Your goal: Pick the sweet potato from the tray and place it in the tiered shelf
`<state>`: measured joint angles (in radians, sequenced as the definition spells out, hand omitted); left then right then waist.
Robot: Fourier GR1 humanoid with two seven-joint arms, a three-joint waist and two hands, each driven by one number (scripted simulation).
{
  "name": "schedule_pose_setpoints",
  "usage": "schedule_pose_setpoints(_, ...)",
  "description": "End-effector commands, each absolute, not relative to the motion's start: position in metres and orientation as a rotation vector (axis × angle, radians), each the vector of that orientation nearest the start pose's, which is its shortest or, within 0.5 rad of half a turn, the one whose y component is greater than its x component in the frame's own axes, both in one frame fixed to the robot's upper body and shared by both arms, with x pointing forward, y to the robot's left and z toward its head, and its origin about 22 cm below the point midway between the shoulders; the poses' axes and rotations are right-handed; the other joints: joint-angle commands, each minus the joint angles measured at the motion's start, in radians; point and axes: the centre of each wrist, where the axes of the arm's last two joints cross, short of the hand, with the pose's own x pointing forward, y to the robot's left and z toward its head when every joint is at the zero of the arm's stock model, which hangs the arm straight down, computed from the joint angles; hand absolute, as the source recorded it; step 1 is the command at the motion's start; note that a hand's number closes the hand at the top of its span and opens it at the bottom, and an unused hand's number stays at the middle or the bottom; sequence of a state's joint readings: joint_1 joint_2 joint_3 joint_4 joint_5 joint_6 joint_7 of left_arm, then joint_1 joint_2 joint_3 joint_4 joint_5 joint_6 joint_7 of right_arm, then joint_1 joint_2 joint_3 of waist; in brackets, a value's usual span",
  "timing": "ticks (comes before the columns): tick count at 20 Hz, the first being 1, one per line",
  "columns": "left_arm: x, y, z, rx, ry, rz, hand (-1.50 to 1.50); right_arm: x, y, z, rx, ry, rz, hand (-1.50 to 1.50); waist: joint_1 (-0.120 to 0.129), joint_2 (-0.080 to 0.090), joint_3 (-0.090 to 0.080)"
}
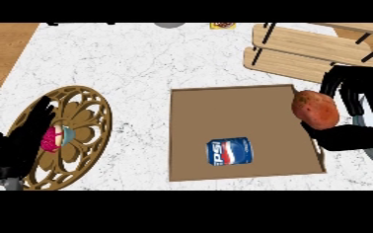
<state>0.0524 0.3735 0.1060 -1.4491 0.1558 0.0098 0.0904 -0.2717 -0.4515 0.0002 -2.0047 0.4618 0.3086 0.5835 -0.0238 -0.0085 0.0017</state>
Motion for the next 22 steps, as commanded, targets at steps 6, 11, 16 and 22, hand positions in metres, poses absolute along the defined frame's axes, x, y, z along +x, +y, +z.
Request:
schedule_pose_setpoints(6,0.235,0.349,0.008,0.261,-1.339,-0.039,0.00,0.206,-0.300,0.278,-0.823,-1.607,0.600,1.50,0.016,0.006,-0.002)
schedule_pose_setpoints(11,0.216,0.361,-0.005,0.267,-1.326,-0.042,0.00,0.225,-0.308,0.311,-0.903,-1.641,0.478,1.50,0.031,0.008,-0.002)
schedule_pose_setpoints(16,0.248,0.346,0.006,0.257,-1.342,-0.045,0.00,0.224,-0.305,0.338,-1.110,-1.557,0.538,1.50,0.027,0.010,-0.003)
schedule_pose_setpoints(22,0.236,0.340,0.001,0.248,-1.336,-0.069,0.00,0.260,-0.309,0.358,-1.157,-1.501,0.552,1.50,0.041,0.012,-0.003)
